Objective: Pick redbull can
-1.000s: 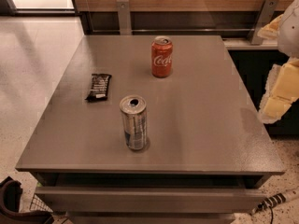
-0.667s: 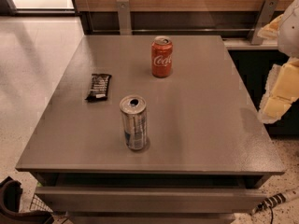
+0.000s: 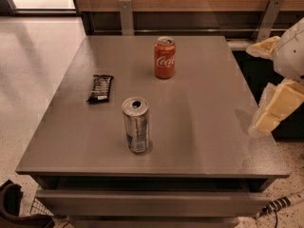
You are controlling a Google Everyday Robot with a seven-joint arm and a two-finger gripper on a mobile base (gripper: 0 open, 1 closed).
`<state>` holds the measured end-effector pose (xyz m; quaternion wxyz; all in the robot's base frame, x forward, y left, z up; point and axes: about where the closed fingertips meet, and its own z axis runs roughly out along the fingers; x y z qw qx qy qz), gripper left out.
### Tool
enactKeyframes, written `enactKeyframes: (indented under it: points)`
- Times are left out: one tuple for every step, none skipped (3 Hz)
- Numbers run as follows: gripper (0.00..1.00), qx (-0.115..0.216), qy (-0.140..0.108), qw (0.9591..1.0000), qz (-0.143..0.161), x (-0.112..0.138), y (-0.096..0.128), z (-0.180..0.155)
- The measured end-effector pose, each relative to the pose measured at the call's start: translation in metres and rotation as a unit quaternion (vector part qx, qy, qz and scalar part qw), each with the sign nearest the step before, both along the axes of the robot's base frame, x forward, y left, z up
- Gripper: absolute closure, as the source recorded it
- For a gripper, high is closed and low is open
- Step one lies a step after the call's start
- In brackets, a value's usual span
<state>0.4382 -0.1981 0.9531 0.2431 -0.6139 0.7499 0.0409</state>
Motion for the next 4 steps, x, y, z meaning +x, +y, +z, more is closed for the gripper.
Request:
enactKeyframes:
  points:
    - [0.00, 0.089, -0.019, 0.9951, 0.039, 0.002, 0.011, -0.034]
    - [0.00, 0.202, -0.022, 0.9763, 0.075, 0.000, 0.042, -0.063]
    - [0.00, 0.313, -0.014, 0.9439, 0.105, -0.005, 0.079, -0.068]
    - [0.00, 0.399, -0.002, 0.9090, 0.122, -0.012, 0.111, -0.059]
